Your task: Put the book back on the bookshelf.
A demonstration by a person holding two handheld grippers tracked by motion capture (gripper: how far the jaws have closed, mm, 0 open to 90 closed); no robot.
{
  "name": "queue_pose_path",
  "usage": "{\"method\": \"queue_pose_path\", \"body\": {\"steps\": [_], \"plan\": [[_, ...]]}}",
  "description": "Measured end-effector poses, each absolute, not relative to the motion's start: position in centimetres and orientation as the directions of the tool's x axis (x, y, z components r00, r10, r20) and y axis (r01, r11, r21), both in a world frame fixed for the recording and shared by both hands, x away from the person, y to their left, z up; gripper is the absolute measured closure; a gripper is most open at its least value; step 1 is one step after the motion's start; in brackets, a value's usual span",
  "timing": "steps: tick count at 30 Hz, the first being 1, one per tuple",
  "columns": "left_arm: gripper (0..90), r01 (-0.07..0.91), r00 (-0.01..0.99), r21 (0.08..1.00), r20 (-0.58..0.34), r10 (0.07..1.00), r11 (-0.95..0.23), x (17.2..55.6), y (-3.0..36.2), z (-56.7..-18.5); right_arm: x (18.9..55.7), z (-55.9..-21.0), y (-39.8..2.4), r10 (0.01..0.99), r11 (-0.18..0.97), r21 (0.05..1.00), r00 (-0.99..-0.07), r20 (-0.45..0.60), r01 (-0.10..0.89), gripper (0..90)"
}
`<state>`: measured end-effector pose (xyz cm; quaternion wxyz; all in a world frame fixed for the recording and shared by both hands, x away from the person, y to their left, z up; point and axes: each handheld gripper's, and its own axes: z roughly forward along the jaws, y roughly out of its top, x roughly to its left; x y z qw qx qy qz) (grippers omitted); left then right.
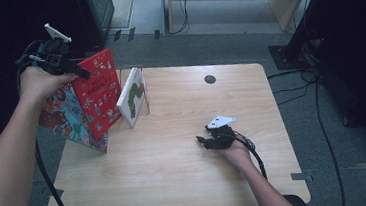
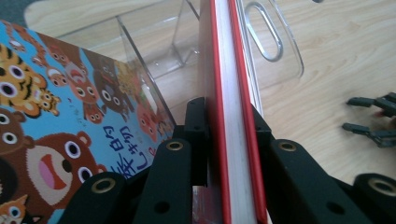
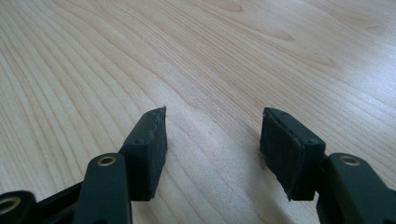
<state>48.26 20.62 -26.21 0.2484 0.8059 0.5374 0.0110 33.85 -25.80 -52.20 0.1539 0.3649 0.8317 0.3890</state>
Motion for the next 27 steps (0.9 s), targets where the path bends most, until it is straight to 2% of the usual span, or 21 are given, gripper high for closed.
{"method": "queue_pose_path", "body": {"steps": [15, 27], "plan": [[76.3, 0.878, 0.44, 0.322, -0.253, 0.862, -0.354, 48.55, 20.21, -26.71, 33.84, -52.2, -25.79, 0.728, 0.43, 0.76, -0.686, 0.028, 0.487, 41.4], [75.7, 0.899, 0.415, 0.275, -0.293, 0.861, -0.34, 48.82, 20.23, -26.87, 33.84, -52.2, -25.8, 0.727, 0.431, 0.759, -0.686, 0.028, 0.488, 41.4]]}}
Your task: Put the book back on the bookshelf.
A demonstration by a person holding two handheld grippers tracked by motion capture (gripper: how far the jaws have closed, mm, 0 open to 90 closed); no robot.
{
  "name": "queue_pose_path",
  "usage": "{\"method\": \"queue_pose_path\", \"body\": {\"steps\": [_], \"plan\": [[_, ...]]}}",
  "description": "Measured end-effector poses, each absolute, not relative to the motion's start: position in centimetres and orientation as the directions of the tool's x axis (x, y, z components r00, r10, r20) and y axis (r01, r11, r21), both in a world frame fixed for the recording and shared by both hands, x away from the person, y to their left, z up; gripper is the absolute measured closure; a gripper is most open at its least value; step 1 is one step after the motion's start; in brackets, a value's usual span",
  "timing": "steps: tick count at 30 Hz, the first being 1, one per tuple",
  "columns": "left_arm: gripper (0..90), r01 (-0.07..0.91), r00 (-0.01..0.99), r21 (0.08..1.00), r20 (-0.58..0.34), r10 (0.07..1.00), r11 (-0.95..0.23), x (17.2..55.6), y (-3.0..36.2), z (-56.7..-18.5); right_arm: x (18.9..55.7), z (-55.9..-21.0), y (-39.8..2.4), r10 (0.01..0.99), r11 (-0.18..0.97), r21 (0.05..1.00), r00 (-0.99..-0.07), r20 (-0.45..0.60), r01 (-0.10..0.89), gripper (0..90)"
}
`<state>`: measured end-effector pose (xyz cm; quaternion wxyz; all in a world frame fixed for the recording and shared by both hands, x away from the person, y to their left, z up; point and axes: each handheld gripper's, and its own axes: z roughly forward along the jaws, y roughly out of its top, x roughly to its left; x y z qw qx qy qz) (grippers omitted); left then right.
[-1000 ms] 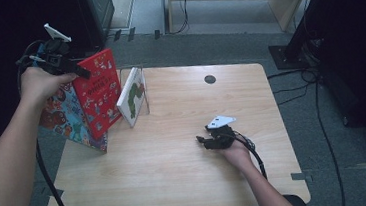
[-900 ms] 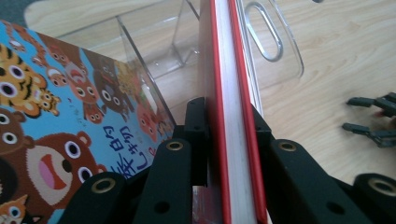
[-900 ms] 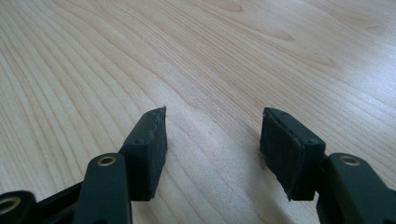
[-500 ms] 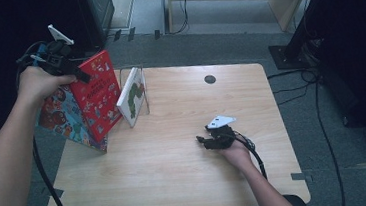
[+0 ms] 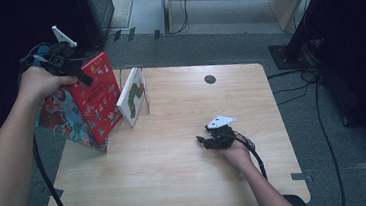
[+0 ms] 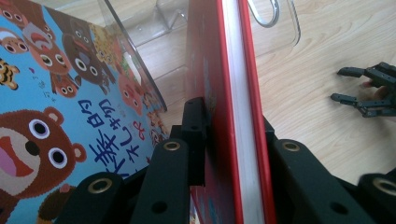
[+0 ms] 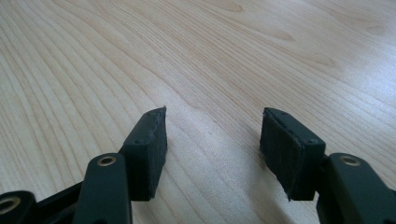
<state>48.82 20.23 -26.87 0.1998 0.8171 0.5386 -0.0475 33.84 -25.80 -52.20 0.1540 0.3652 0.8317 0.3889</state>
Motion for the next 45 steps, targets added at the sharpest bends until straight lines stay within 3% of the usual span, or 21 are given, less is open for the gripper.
{"method": "queue_pose_path", "body": {"steps": [6, 34, 45], "plan": [[79.7, 0.914, 0.373, 0.268, -0.263, 0.89, -0.304, 48.9, 20.8, -26.9, 33.9, -52.2, -25.8, 0.725, 0.432, 0.76, -0.688, 0.026, 0.485, 41.4], [79.8, 0.914, 0.3, 0.351, -0.244, 0.922, -0.204, 51.4, 20.6, -27.1, 34.0, -52.2, -25.8, 0.722, 0.435, 0.762, -0.692, 0.023, 0.48, 41.4], [79.4, 0.929, 0.309, 0.292, -0.268, 0.913, -0.229, 51.9, 20.2, -28.2, 34.0, -52.2, -25.8, 0.722, 0.434, 0.762, -0.691, 0.024, 0.48, 41.5]]}}
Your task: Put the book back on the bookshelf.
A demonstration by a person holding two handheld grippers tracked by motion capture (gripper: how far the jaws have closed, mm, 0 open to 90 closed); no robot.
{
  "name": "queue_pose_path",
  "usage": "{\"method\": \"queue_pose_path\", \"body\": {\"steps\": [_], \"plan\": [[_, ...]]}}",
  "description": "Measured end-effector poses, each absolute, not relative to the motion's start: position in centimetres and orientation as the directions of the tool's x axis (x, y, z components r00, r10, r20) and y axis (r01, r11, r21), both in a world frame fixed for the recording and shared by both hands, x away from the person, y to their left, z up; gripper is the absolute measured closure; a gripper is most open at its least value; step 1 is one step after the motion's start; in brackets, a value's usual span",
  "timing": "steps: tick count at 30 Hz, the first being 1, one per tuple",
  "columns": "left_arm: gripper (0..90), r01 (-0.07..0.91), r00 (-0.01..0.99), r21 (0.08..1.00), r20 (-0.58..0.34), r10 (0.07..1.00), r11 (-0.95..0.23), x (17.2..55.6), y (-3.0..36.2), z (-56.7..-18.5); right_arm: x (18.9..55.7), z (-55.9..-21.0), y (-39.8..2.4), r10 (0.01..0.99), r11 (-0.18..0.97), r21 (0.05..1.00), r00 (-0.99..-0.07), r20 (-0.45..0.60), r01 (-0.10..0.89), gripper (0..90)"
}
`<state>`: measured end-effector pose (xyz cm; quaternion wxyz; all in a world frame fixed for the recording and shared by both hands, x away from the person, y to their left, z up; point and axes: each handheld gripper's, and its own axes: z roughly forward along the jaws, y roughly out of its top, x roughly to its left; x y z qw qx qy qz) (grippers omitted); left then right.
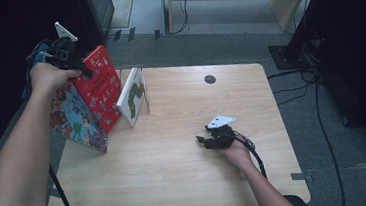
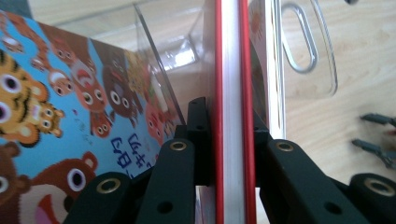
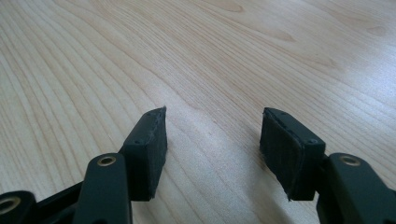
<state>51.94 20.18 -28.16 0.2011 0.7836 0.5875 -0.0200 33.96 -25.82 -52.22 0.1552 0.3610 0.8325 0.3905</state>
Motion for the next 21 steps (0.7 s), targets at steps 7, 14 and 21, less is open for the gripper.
{"method": "queue_pose_path", "body": {"steps": [7, 14, 21], "plan": [[78.1, 0.938, 0.306, 0.255, -0.288, 0.907, -0.236, 52.27, 20.06, -28.16, 33.98, -52.21, -25.83, 0.723, 0.435, 0.762, -0.691, 0.022, 0.48, 41.4], [79.7, 0.949, 0.276, 0.231, -0.279, 0.92, -0.214, 52.55, 19.93, -28.01, 34.03, -52.22, -25.8, 0.722, 0.435, 0.763, -0.691, 0.023, 0.479, 41.6], [80.0, 0.948, 0.252, 0.26, -0.269, 0.93, -0.182, 52.85, 20.26, -27.59, 34.07, -52.21, -25.79, 0.722, 0.435, 0.762, -0.691, 0.023, 0.48, 41.8]]}}
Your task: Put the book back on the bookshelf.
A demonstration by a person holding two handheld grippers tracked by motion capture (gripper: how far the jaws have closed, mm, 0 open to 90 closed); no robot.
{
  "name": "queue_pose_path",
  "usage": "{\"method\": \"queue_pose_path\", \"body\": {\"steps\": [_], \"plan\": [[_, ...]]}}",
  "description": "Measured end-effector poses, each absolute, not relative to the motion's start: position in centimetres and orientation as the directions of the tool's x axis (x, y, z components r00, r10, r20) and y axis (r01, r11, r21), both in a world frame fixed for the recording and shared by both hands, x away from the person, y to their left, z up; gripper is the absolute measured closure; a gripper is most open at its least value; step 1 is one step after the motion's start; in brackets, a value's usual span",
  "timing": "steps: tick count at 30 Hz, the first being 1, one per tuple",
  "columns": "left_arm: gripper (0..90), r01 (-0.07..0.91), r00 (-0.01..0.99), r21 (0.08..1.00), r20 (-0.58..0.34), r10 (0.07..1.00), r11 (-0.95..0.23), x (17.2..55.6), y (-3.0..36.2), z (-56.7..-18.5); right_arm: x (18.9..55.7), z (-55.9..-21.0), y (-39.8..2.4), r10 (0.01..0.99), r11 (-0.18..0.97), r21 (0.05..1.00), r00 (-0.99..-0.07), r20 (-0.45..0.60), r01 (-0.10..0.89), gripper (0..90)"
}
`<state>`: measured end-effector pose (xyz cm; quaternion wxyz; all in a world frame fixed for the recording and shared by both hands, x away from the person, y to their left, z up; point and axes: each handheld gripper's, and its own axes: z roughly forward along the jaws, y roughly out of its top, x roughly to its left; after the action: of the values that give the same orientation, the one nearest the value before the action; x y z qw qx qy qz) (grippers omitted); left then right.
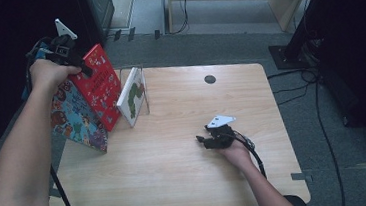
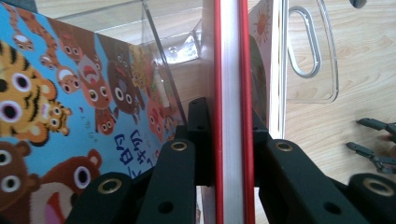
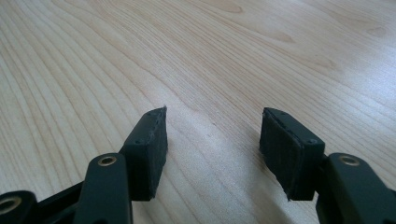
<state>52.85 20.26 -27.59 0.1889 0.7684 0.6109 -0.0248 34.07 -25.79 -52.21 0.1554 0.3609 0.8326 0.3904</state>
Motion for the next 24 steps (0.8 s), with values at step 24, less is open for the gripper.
{"method": "queue_pose_path", "body": {"steps": [24], "plan": [[80.0, 0.93, 0.226, 0.348, -0.285, 0.931, -0.12, 53.82, 21.19, -27.42, 34.06, -52.21, -25.78, 0.723, 0.434, 0.763, -0.691, 0.023, 0.479, 41.8]]}}
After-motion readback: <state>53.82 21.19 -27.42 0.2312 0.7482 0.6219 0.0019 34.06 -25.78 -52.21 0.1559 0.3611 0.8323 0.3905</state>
